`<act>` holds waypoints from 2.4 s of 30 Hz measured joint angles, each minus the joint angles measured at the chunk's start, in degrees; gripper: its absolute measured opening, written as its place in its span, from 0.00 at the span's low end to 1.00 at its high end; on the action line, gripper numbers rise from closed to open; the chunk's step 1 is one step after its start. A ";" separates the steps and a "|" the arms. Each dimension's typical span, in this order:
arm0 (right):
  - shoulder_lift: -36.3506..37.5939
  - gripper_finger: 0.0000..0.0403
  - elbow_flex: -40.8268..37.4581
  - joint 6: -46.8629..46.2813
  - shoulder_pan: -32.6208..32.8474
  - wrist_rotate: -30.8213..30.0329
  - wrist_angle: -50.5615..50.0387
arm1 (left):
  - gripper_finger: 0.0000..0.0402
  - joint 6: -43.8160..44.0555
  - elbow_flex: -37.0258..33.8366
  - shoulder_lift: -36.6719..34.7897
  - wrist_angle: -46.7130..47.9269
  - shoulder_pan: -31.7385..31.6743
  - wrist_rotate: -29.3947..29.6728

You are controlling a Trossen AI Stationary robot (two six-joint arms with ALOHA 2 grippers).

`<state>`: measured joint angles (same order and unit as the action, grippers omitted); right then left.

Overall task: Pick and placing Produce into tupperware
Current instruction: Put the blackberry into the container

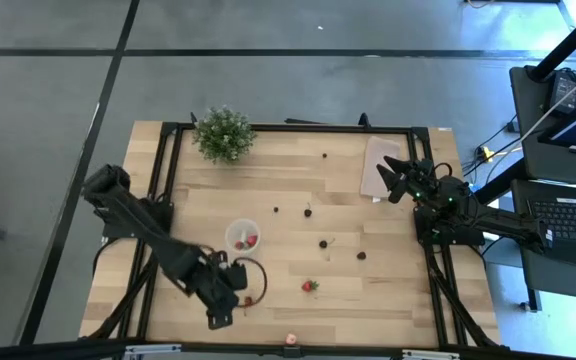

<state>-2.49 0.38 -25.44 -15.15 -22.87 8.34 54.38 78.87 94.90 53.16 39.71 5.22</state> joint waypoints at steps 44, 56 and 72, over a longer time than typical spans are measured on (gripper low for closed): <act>0.01 0.73 0.00 0.40 0.00 0.45 -1.14 | 0.59 14.63 -5.73 12.80 -5.68 1.68 -4.36; -0.01 0.73 0.00 0.44 -0.01 0.47 -1.07 | 0.54 23.24 -11.63 12.80 -11.17 1.20 -4.64; -0.01 0.73 0.00 2.17 -0.01 0.47 -1.05 | 0.46 24.34 -12.92 12.56 -13.03 0.54 -4.89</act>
<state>-2.50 0.38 -23.27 -15.16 -22.39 7.29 78.73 65.95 107.46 40.13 40.25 0.33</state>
